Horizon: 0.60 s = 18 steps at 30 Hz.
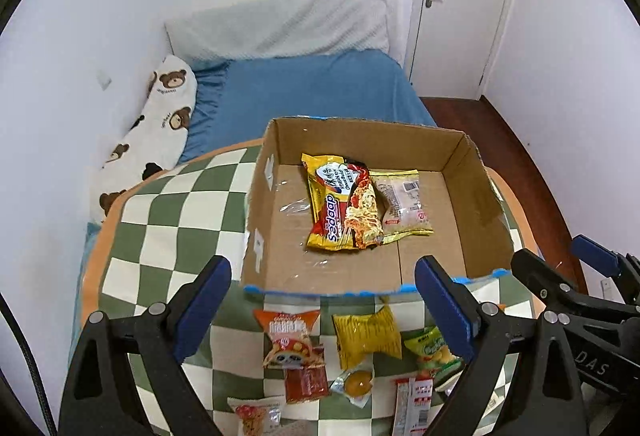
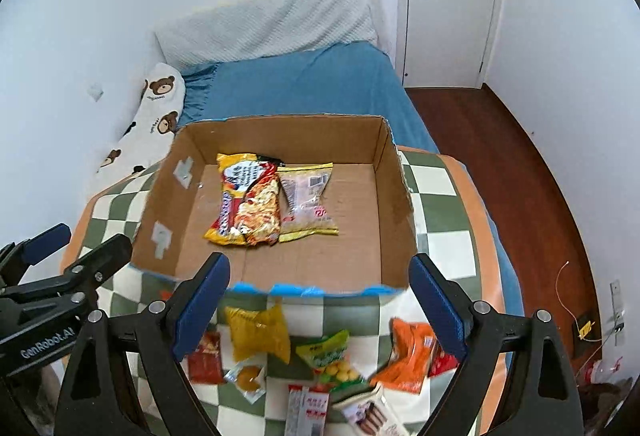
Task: Organize snacks
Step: 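Lift both tools out of the box back toward the snacks, then grasp the oat cookie packet with left tool while right tool grasps the red spicy strip pack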
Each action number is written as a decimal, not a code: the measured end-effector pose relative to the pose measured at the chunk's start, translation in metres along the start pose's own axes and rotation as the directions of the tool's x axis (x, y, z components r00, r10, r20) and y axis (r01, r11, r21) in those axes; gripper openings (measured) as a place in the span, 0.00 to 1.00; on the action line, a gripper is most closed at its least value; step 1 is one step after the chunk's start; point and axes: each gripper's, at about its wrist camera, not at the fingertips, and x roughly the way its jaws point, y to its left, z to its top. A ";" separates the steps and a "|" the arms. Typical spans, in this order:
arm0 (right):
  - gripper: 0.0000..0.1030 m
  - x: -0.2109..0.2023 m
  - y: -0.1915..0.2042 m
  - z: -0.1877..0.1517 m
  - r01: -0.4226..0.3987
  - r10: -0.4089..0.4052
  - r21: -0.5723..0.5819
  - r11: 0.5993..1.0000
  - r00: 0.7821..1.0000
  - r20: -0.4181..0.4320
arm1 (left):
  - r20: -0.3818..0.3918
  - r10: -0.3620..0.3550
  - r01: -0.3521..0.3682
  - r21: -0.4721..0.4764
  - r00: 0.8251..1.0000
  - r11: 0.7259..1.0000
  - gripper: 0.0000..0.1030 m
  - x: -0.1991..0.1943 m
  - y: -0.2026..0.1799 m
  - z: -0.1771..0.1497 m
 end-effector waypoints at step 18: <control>0.90 -0.039 -0.009 -0.060 -0.011 0.012 0.085 0.996 1.000 -0.020 | -0.027 0.038 -0.039 -0.032 0.999 0.999 0.91 -0.016 0.016 -0.060</control>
